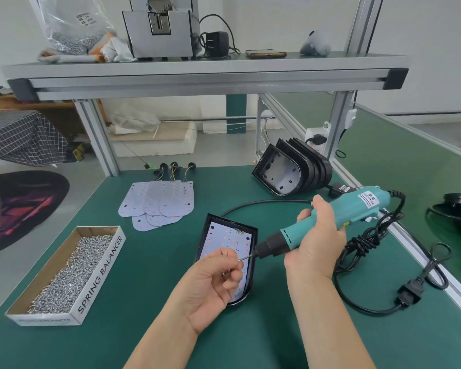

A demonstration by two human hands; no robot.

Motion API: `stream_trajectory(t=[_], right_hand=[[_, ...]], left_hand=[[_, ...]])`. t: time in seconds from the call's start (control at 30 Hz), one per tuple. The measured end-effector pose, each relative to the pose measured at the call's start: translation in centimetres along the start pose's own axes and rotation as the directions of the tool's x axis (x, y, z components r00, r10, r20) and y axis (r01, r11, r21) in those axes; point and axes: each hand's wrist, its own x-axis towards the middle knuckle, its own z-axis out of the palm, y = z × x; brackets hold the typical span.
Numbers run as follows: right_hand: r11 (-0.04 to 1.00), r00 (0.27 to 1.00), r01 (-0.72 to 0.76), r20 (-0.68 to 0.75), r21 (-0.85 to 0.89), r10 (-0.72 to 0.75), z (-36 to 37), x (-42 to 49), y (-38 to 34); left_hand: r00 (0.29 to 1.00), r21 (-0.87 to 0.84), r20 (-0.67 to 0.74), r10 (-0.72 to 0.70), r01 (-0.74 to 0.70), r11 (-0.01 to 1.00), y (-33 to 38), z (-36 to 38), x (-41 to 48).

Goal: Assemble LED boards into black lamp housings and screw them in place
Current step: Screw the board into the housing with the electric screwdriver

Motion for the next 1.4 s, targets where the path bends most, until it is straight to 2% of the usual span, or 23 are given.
stream_trajectory(t=[0.5,0.67,0.8,0.9,1.03,1.13,1.2,1.27,1.33,1.4], right_hand=[[1.0,1.0,0.007,-0.004,-0.008,-0.007,-0.3,-0.1,0.3],[1.0,1.0,0.017,-0.014,-0.01,-0.017,-0.3,0.0,0.3],[1.0,0.999,0.016,-0.041,-0.024,-0.017,-0.2,0.0,0.4],[1.0,0.999,0.013,-0.047,-0.016,-0.014,-0.2,0.1,0.4],[1.0,0.999,0.016,-0.035,-0.003,-0.016,-0.2,0.0,0.1],[1.0,0.999,0.026,-0.032,-0.002,-0.026,-0.1,0.1,-0.2],[0.999,0.999,0.039,-0.02,-0.004,-0.039,-0.1,0.2,-0.3],[0.999,0.999,0.054,-0.004,-0.006,-0.054,0.0,0.3,-0.3],[0.997,0.997,0.079,0.021,-0.014,-0.078,-0.1,0.3,0.0],[0.993,0.992,0.113,0.067,-0.04,-0.11,-0.1,0.0,0.4]], left_hand=[[0.999,0.084,0.003,0.044,-0.044,0.995,-0.2,0.0,0.1],[0.985,0.189,-0.009,0.17,-0.165,0.968,-0.4,-0.1,0.0],[0.954,0.29,-0.01,0.299,-0.284,0.914,-0.3,0.2,-0.1],[0.938,0.374,-0.002,0.346,-0.32,0.871,-0.5,0.2,-0.3],[0.94,0.415,0.061,0.336,-0.33,0.848,-0.3,-0.3,-0.5],[0.964,0.41,0.059,0.259,-0.26,0.874,0.2,-1.2,-0.5],[0.968,0.404,0.011,0.25,-0.233,0.884,1.1,-1.8,-0.6],[0.941,0.364,-0.116,0.317,-0.257,0.895,2.6,-2.8,-0.3],[0.845,0.486,-0.318,0.43,-0.244,0.839,4.0,-4.3,0.5],[0.735,0.724,-0.422,0.53,-0.077,0.685,4.5,-5.4,1.5]])
